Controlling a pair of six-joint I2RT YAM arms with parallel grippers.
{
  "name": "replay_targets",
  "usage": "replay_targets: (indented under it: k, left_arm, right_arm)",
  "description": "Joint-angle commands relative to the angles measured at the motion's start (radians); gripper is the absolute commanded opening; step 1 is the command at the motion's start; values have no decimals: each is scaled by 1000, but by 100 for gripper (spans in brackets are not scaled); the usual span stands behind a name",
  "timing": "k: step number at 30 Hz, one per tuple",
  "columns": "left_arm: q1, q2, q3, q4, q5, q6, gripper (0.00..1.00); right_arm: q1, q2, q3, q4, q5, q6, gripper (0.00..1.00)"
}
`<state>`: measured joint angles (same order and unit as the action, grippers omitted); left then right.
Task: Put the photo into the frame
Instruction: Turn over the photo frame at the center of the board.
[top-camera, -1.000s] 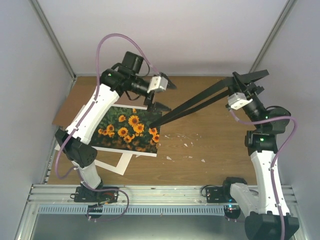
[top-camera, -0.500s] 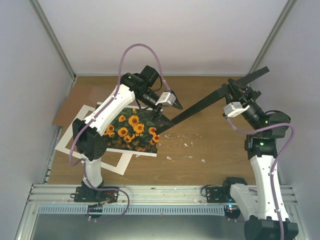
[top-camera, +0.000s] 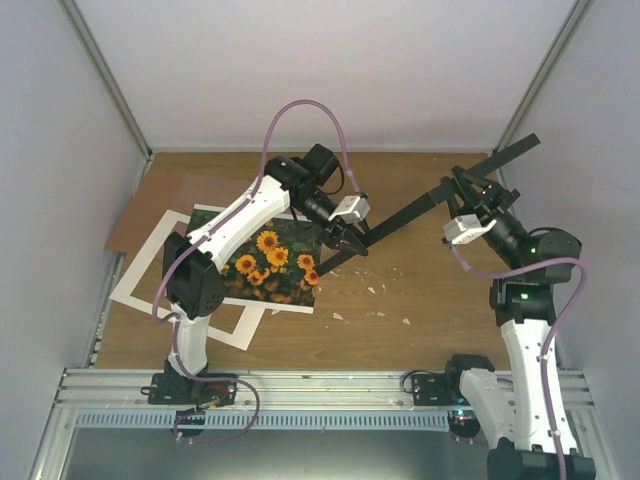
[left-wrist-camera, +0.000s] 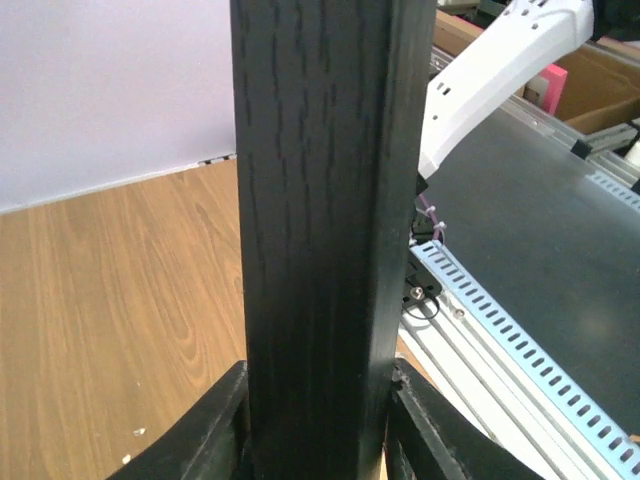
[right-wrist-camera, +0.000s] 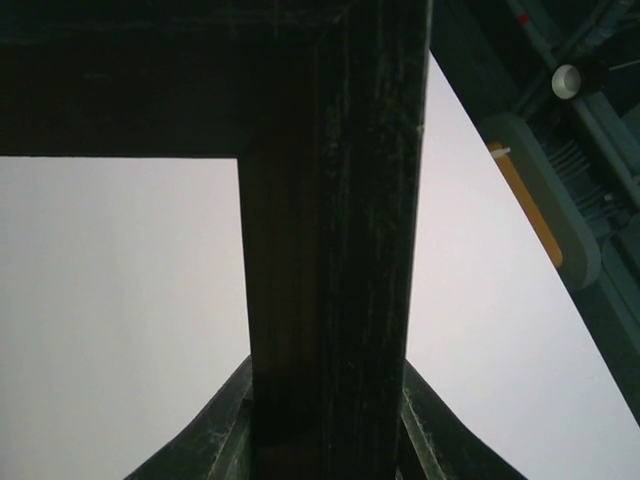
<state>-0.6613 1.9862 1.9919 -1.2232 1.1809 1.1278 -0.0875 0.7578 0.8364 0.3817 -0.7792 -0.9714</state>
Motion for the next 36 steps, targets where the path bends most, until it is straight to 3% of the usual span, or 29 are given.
replay_targets:
  k: [1,7,9,12,13,16,20,25,30,36]
  left_arm:
    - [2,-31,-33,13,54,-57,31]
    - [8,-67,-74,117,52,-141,14]
    - [12,-76,-78,158,46,-178,10]
    - [25,-90,-92,238,31,-258,4]
    - [31,-97,-99,275,23,-286,4]
    - [44,-124,-136,401,-21,-365,0]
    - [44,-142,-181,545,-139,-407,0]
    - [45,-96,-156,680,-276,-481,0]
    - [45,-34,-116,734,-352,-489,0]
    - [11,4,-138,716,-415,-364,0]
  right_arm:
    - [1,-24,-36,-75,39,-45,10]
    - [-2,-37,-68,-97,72,-75,24]
    - [-9,-30,-68,-110,97,-80,43]
    - [-27,-24,-65,-135,136,-81,57]
    - [-34,-23,-65,-151,145,-85,71]
    - [-53,-19,-65,-178,182,-87,97]
    - [-80,-5,-51,-260,242,-61,100]
    - [-107,42,5,-486,386,49,100]
    - [-216,82,102,-726,420,372,100]
    - [-250,201,301,-916,505,693,100]
